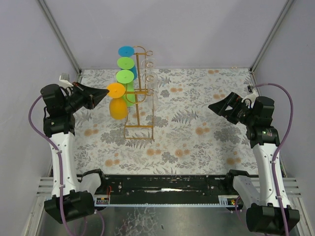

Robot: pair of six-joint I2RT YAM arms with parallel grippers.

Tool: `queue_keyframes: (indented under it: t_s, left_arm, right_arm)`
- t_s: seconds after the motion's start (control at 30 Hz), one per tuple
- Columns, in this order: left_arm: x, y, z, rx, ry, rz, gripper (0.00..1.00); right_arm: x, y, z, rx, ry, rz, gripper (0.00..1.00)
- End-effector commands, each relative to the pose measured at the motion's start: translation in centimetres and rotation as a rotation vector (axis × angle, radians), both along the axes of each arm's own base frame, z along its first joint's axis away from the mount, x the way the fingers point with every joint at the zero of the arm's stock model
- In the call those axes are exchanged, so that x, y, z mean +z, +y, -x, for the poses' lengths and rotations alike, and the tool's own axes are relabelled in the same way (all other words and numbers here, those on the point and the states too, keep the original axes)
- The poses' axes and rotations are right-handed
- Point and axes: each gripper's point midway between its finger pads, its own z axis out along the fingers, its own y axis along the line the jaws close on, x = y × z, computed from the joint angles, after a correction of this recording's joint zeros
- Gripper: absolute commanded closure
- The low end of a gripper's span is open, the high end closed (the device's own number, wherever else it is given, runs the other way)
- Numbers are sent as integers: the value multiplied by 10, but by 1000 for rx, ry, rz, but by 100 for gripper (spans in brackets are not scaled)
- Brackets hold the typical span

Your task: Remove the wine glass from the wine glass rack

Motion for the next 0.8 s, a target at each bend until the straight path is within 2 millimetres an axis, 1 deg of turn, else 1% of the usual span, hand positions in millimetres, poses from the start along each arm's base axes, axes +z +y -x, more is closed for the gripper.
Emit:
queue_keyframes:
  t_s: [0.0, 0.17, 0.4, 0.63, 0.7, 0.77]
  left_arm:
    - [14, 5, 0, 39, -66, -16, 100]
    - [19, 7, 3, 55, -79, -18, 100]
    - [39, 22, 8, 148, -143, -102, 100]
    - [77, 42, 15, 277, -274, -315, 100]
    - [92, 47, 16, 297, -327, -382, 100]
    - [111, 49, 18, 304, -398, -457, 100]
  right_arm:
    - [7, 1, 3, 11, -39, 15, 1]
    - [7, 1, 4, 12, -40, 17, 1]
    - [10, 1, 5, 15, -46, 25, 1]
    - [14, 1, 5, 18, -57, 33, 1]
    - [17, 1, 4, 22, -65, 31, 1]
    - [21, 2, 0, 25, -72, 30, 1]
